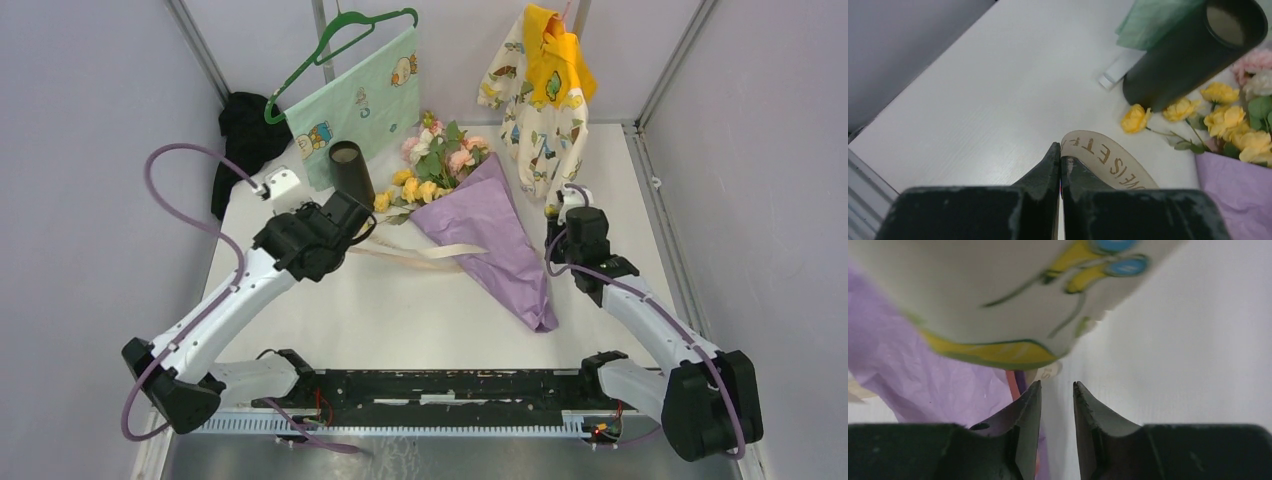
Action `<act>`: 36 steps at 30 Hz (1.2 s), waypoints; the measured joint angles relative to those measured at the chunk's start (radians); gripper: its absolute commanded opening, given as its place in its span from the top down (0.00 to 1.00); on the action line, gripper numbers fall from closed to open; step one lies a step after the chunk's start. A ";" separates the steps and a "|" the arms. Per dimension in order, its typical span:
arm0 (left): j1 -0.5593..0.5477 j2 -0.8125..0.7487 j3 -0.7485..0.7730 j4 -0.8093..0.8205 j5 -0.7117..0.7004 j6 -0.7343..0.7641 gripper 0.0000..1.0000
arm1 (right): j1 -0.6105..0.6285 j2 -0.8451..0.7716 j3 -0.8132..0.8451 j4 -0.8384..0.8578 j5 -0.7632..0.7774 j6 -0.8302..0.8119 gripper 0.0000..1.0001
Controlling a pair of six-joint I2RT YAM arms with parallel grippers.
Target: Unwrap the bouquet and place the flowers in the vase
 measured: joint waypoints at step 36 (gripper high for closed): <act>0.077 0.013 -0.141 0.215 0.141 0.079 0.14 | 0.132 0.060 0.068 0.109 -0.230 0.007 0.39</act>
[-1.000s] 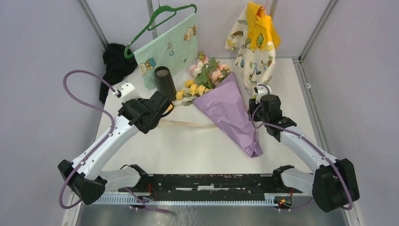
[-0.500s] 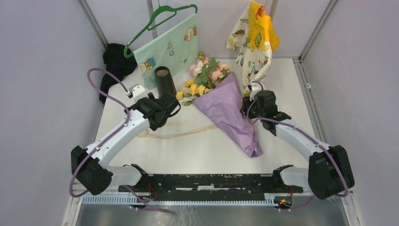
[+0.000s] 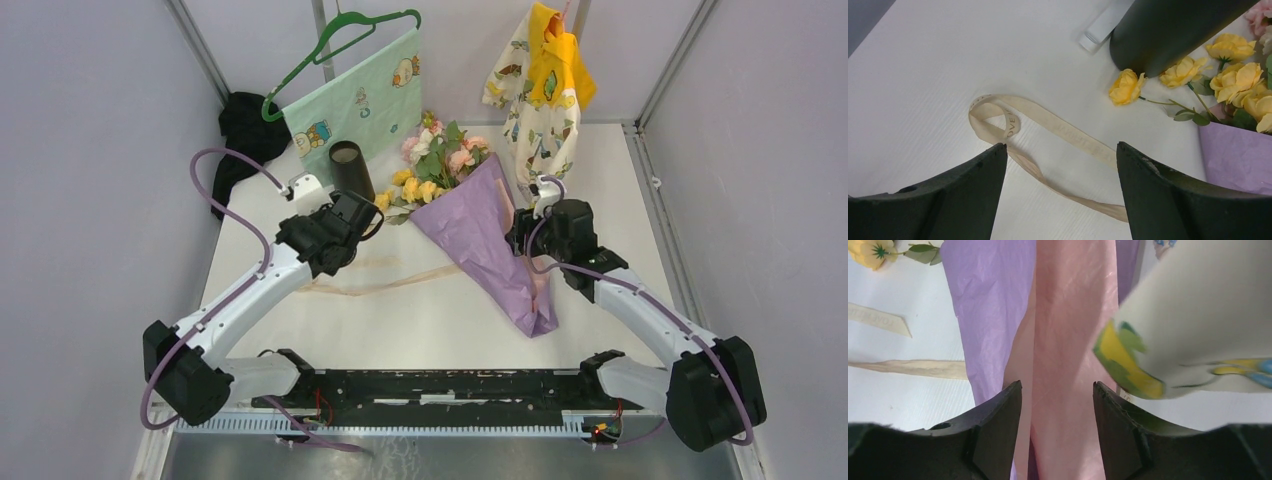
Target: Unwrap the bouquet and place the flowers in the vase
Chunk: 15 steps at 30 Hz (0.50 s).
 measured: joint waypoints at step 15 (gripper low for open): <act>0.000 0.016 -0.032 0.068 0.037 0.048 0.15 | 0.230 0.118 -0.039 0.093 -0.170 0.055 0.42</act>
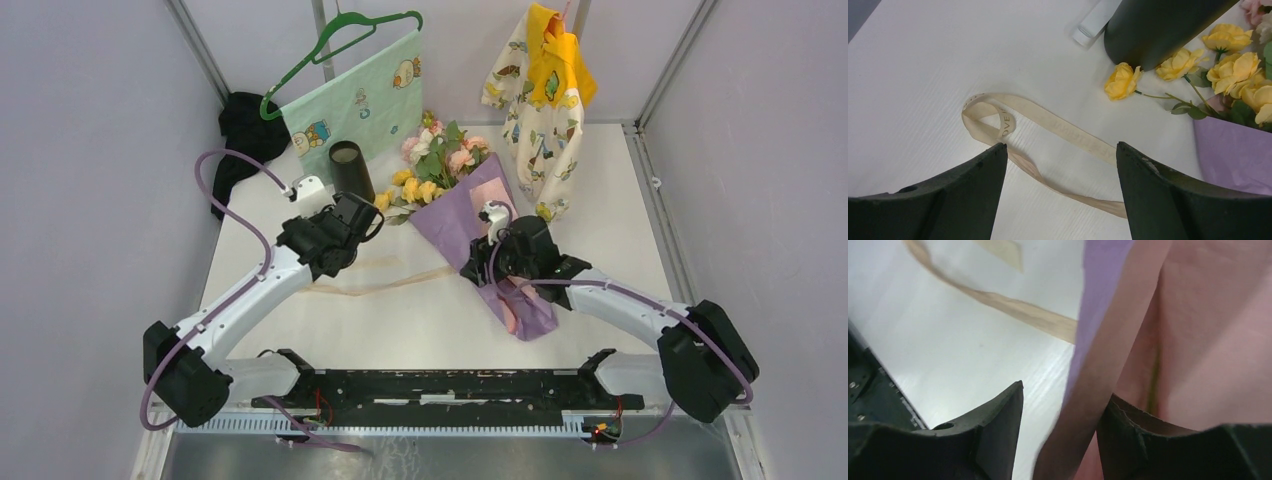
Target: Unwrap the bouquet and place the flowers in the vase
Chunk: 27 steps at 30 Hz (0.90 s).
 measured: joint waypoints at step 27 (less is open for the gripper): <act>0.000 -0.171 -0.037 -0.009 -0.018 0.001 0.16 | 0.357 0.303 0.190 0.032 -0.106 0.018 0.31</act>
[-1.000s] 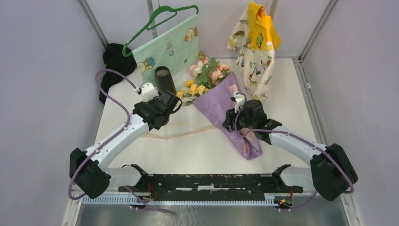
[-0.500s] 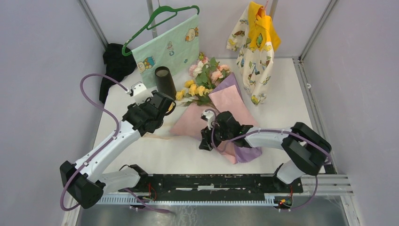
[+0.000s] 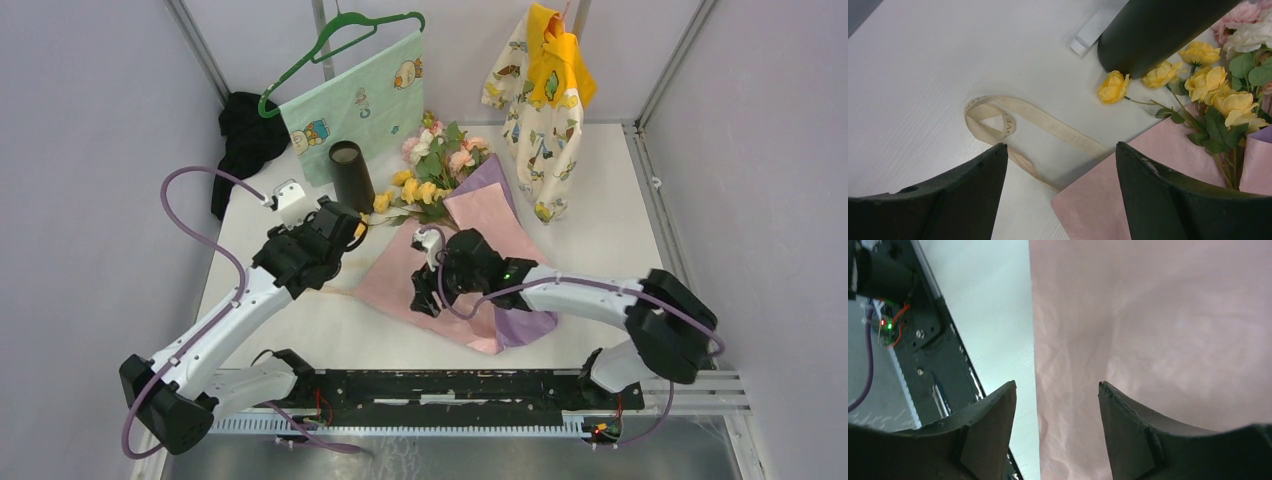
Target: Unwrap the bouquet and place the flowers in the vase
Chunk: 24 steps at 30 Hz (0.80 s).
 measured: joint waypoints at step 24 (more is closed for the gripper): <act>-0.241 0.474 -0.142 0.474 0.335 0.115 0.19 | -0.500 -0.351 -0.179 -0.310 0.482 -0.082 0.23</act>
